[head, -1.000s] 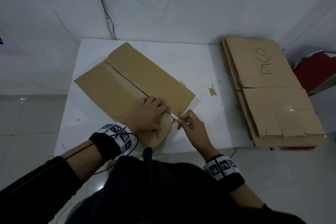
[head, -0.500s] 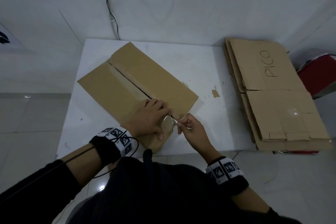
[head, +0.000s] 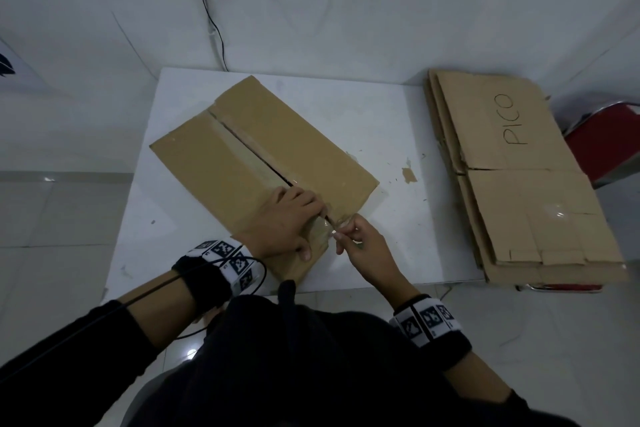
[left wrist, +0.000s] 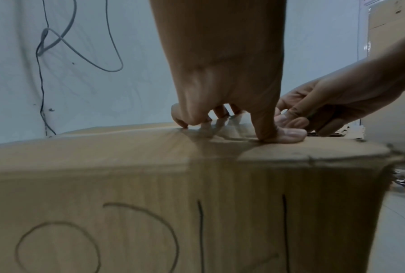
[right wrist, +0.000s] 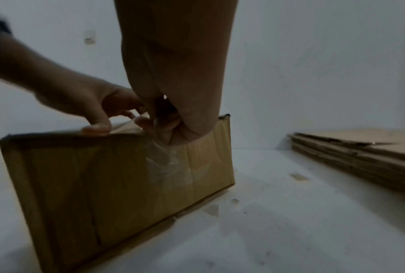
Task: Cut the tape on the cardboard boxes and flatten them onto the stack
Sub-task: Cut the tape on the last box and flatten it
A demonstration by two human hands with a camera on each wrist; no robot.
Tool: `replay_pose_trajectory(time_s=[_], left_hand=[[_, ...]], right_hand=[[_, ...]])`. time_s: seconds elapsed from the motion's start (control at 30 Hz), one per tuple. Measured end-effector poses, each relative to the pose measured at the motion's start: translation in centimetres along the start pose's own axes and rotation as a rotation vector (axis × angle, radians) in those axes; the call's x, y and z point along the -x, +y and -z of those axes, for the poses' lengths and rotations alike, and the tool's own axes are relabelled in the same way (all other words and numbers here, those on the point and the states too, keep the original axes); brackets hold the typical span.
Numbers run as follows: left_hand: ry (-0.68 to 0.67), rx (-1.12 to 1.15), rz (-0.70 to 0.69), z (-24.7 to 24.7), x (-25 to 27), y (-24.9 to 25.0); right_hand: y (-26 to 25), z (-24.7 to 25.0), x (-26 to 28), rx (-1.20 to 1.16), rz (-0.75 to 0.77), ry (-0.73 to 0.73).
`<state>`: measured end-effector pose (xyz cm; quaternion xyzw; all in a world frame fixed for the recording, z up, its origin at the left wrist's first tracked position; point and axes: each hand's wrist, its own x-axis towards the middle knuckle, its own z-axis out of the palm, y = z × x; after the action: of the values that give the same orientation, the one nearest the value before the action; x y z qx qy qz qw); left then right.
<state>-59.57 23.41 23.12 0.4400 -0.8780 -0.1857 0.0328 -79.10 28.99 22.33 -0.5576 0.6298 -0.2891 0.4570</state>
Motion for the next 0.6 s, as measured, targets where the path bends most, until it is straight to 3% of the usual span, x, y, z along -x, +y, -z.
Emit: replay_pose_trajectory(time_s=[0.13, 0.27, 0.37, 0.47, 0.6], left_hand=[[0.067, 0.000, -0.055, 0.0, -0.4, -0.1], [0.089, 0.073, -0.015, 0.0, -0.1, -0.4], [0.109, 0.075, -0.038, -0.8, 0.7, -0.2], [0.230, 0.054, 0.021, -2.0, 1.2, 0.6], [0.374, 0.226, 0.167, -3.3, 1.0, 1.8]], right_hand=[[0.3, -1.6, -0.6, 0.029, -0.063, -0.039], [-0.1, 0.5, 0.2, -0.003, -0.098, -0.121], [1.0, 3.4, 0.9, -0.049, -0.133, 0.013], [2.4, 5.0, 0.9, -0.079, -0.149, 0.167], [2.7, 4.9, 0.8, -0.097, -0.138, 0.166]])
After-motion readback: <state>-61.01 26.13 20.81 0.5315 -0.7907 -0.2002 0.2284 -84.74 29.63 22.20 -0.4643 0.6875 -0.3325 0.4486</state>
